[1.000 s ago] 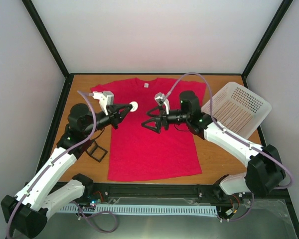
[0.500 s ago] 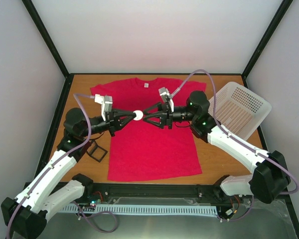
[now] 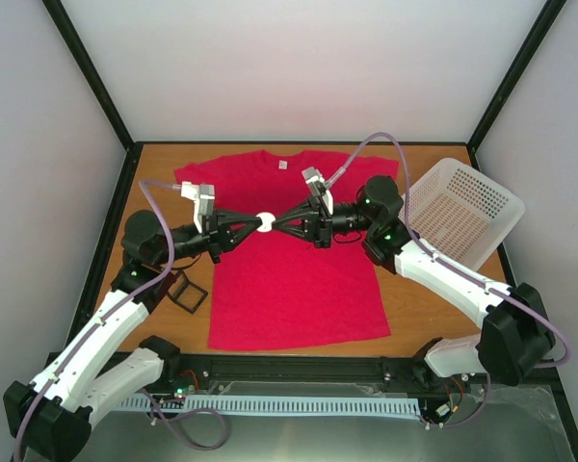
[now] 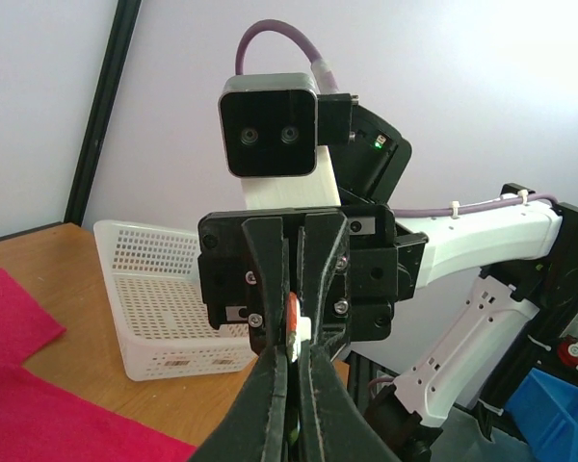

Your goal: Pin the brooch onto the clothing

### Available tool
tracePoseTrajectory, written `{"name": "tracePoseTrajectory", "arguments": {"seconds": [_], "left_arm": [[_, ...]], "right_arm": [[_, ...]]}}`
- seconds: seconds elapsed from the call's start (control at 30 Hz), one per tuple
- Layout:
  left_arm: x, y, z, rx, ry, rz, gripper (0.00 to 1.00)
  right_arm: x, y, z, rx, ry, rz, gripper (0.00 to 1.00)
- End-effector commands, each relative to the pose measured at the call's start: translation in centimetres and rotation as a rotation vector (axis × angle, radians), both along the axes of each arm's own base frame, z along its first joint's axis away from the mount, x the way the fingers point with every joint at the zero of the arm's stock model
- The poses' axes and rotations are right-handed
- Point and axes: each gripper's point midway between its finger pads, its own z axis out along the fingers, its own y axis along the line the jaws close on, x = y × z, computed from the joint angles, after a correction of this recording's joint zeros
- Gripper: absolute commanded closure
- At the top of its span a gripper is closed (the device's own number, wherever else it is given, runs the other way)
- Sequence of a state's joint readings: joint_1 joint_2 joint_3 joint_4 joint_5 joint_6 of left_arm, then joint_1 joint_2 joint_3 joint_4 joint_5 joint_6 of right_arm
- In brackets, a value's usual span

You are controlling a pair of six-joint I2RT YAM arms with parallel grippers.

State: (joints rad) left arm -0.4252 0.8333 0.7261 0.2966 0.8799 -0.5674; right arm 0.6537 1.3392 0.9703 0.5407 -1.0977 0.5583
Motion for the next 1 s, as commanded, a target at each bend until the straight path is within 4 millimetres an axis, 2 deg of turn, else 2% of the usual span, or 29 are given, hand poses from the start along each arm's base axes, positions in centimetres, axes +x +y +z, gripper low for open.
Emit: {"name": "tracePoseTrajectory", "arguments": {"seconds": [0.0, 0.1, 0.2, 0.33, 0.4, 0.47, 0.63, 0.73, 0.87, 0.97], "left_arm": [[-0.5, 0.2, 1.3, -0.028, -0.035, -0.011, 0.99], [-0.5, 0.2, 1.3, -0.03, -0.027, -0.012, 0.99], [-0.5, 0.2, 1.4, -0.034, -0.022, -0.012, 0.99], [-0.5, 0.2, 1.6, -0.038, -0.027, -0.011, 0.99], [-0.5, 0.2, 1.7, -0.038, -0.031, -0.011, 0.99], [-0.4, 0.2, 1.8, -0.033, -0.03, -0.003, 0.98], [0.8, 0.5, 1.3, 0.019, 0.057, 0.068, 0.73], [0.9, 0.8, 1.0, 0.056, 0.091, 0.092, 0.48], [0.2, 1.3, 0.7, 0.085, 0.086, 0.109, 0.39], [-0.3, 1.1, 0.1, 0.111, 0.083, 0.078, 0.4]], "right_arm": [[0.2, 0.4, 1.4, 0.031, -0.027, 0.006, 0.96], [0.3, 0.4, 1.6, 0.034, -0.031, 0.001, 0.95], [0.4, 0.6, 1.5, 0.033, -0.025, 0.005, 0.84], [0.5, 0.7, 1.7, 0.041, -0.018, 0.017, 0.91], [0.5, 0.8, 1.7, 0.045, -0.022, 0.022, 0.97], [0.6, 0.8, 1.6, 0.04, -0.026, 0.014, 0.97], [0.5, 0.3, 1.3, -0.003, -0.057, -0.003, 0.97], [0.0, -0.3, 1.2, -0.026, -0.079, 0.025, 0.97], [-0.7, -1.2, 0.7, -0.066, -0.094, 0.071, 0.97], [-1.7, -1.7, 0.8, -0.075, -0.099, 0.137, 0.97]]}}
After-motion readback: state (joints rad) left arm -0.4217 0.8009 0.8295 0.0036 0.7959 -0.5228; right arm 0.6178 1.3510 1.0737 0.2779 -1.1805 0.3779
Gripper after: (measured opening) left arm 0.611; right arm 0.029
